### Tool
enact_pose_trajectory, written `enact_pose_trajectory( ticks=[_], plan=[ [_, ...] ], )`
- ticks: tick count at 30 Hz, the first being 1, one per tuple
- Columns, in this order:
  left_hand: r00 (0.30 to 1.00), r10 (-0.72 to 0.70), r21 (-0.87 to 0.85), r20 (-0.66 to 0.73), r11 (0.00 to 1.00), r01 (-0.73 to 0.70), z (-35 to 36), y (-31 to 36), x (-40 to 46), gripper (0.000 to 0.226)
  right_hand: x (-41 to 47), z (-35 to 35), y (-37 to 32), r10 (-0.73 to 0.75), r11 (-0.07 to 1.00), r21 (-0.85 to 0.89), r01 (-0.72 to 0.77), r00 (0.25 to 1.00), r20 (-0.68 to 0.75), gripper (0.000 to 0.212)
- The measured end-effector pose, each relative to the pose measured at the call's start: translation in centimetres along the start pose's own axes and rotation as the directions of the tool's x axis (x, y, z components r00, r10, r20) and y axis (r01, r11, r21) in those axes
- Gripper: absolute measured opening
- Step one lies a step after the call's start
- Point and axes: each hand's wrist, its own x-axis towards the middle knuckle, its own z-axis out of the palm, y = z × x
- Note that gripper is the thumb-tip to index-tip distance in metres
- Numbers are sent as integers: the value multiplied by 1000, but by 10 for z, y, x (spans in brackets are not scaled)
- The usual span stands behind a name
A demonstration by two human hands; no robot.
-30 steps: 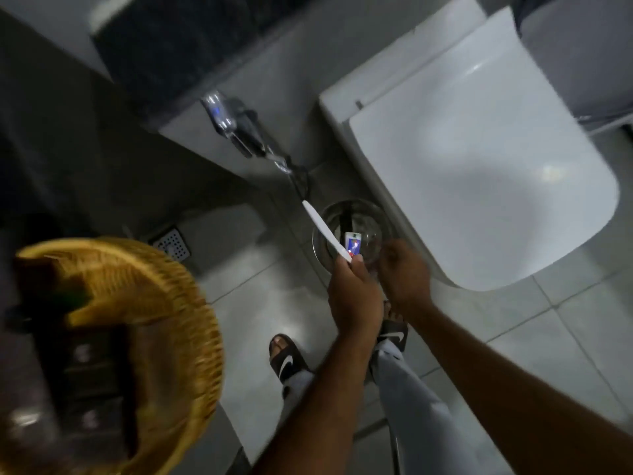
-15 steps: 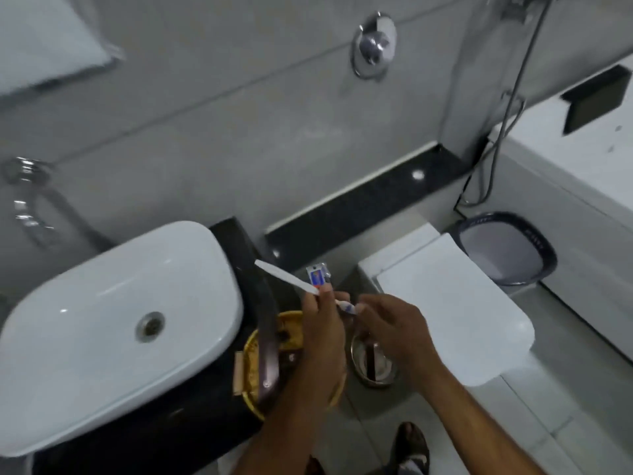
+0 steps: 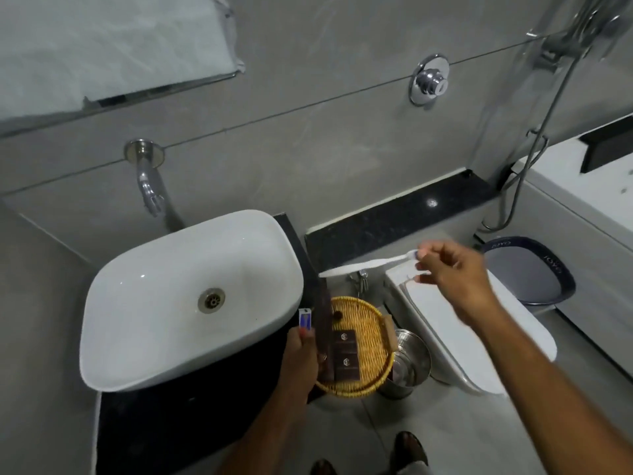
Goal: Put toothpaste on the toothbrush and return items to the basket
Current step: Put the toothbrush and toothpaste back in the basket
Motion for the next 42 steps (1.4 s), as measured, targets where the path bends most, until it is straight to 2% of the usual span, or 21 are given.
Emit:
enact_pose_trajectory(
  ticks=[2,4,7,10,14,20,25,26,28,30,32,35,38,42],
  plan=[
    [1000,9,65,-2,998,-9,-7,-11,2,28,14,-6,-6,-111,960,-252,121,992,55,9],
    [1000,24,115,-15,993,-22,-7,-17,5,28,29,-5,-6,-127,878,-439,193,976,175,11],
    [999,36,179,-29,983,-30,0,-23,9,28,50,16,8,-22,694,-659,290,923,384,7],
    [999,30,226,-35,974,-21,4,-29,10,28,65,42,39,156,623,-721,303,855,495,11],
    [998,35,259,-52,966,-20,5,-33,17,27,82,65,81,279,547,-756,359,773,569,10],
    [996,27,307,-91,952,2,8,-40,20,33,90,84,122,263,496,-723,481,710,653,12],
    [992,7,297,-127,955,31,12,-36,20,32,93,90,130,231,478,-705,524,699,676,15],
    [991,2,288,-134,957,37,13,-34,19,32,93,90,127,222,499,-704,505,711,667,14],
    [992,2,269,-128,963,33,14,-28,17,35,90,87,118,167,574,-704,417,783,600,16],
    [998,14,218,-61,976,0,16,-24,14,42,81,81,107,66,665,-668,334,865,498,15],
    [998,-27,147,54,989,19,19,-20,13,36,63,73,99,14,717,-619,321,881,473,12],
    [972,-100,255,215,966,43,26,-12,15,17,35,60,99,103,731,-589,344,798,594,6],
    [941,-94,408,324,912,-49,33,-3,21,18,17,52,106,170,670,-603,432,702,692,8],
    [910,-81,482,406,865,-138,38,5,26,15,9,40,110,180,650,-598,470,669,721,16]
  ],
)
